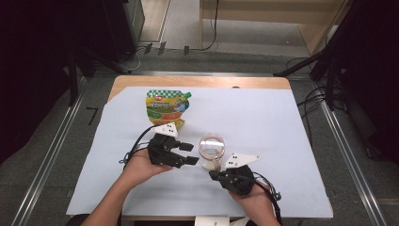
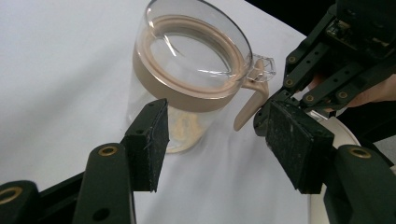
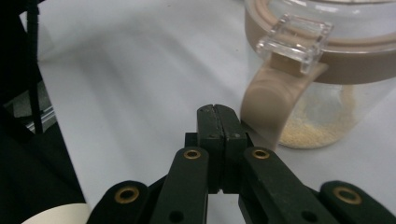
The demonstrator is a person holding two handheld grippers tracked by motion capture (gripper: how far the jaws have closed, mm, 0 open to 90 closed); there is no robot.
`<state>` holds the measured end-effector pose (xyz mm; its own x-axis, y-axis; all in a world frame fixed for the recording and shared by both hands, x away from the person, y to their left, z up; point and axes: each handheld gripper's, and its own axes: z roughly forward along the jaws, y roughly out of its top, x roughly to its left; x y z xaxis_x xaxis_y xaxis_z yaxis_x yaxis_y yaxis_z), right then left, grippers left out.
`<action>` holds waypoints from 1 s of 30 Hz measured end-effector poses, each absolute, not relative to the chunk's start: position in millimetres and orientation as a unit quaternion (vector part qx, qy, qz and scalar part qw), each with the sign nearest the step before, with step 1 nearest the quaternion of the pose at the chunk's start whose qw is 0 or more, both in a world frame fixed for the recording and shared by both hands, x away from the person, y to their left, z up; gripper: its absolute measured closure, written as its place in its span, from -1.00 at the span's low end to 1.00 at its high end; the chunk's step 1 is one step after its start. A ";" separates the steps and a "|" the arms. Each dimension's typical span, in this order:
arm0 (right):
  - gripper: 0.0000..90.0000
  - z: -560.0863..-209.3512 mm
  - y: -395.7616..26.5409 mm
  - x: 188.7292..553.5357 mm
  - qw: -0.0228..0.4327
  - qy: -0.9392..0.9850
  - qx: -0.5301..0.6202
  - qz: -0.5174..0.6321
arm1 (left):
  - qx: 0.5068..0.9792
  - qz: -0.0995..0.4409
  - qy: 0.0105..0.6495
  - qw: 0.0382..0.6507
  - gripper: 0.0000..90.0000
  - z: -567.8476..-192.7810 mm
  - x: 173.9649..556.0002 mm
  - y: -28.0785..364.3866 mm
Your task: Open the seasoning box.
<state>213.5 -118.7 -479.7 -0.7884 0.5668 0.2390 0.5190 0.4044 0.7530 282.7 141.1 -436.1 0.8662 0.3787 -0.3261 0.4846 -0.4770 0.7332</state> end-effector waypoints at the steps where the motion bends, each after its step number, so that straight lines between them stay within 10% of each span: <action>1: 1.00 -479.7 -118.7 213.5 0.027 0.838 0.324 0.439 | 0.857 -0.059 0.252 0.445 -0.11 -436.1 282.7 141.1; 30: 1.00 -481.0 -169.4 246.8 0.059 0.813 0.412 0.407 | 0.861 -0.040 0.252 0.439 -0.12 -437.8 283.4 140.3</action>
<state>246.8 -169.4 -481.0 -0.6539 0.7177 0.2392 0.6221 0.3302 0.7100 283.4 140.3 -437.8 0.8693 0.3998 -0.2907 0.4702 -0.4873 0.7358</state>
